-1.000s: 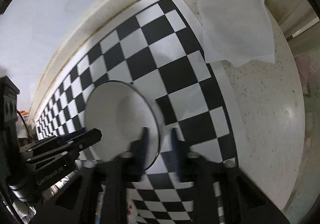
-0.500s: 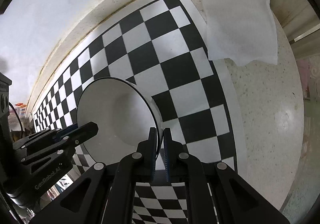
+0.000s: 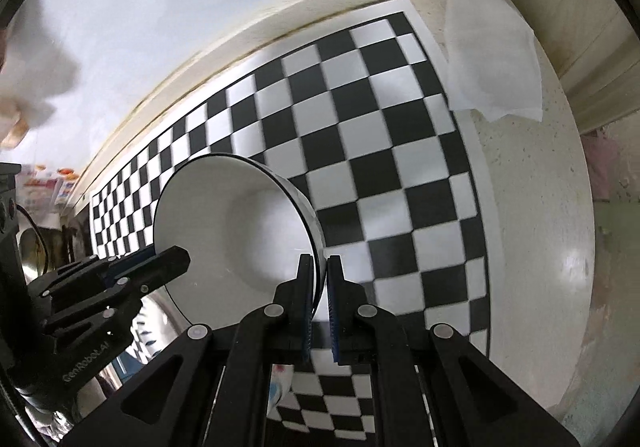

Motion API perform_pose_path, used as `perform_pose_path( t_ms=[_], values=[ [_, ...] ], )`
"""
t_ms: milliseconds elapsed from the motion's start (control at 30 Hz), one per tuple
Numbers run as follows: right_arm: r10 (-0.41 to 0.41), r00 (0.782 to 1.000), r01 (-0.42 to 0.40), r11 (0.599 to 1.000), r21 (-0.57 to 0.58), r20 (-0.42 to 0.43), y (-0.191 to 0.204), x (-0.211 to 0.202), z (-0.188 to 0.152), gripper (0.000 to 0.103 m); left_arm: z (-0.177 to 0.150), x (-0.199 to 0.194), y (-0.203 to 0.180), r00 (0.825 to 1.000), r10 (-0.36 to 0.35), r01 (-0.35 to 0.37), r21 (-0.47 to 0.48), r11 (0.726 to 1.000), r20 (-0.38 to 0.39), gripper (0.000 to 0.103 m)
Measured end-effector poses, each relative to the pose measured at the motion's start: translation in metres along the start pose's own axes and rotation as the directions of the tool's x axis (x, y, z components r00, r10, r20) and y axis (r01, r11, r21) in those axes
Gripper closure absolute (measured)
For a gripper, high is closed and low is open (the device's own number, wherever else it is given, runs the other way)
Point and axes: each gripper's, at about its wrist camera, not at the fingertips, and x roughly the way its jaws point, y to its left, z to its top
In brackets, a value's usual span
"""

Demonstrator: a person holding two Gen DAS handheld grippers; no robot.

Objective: Organize plates and bowls
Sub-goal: 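Nest the bowls into the black-rimmed bowl and grip all rims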

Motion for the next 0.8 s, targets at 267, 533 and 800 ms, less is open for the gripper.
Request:
perform_pose_path(
  t_ms=[267,533,800],
  values=[
    [0.006,1.0,-0.005,0.998,-0.057,0.016,0.033,-0.023,-0.047,0.095,-0.044,-0.036,0.01,0.999,0.008,-0.007,-0.01,1.0,0.052,0.09],
    [0.011,1.0,-0.01,0.995,-0.098,0.009,0.057,-0.026,-0.094,0.095,-0.087,-0.049,0.02,0.998,0.003,-0.002,-0.026,1.0,0.064,0.09],
    [-0.001,0.999,-0.002,0.995,-0.103,-0.036,0.056,0.002,-0.126,0.095,-0.119,-0.032,0.029,1.0,-0.001,0.002,-0.043,0.999,0.022,0.09]
  ],
)
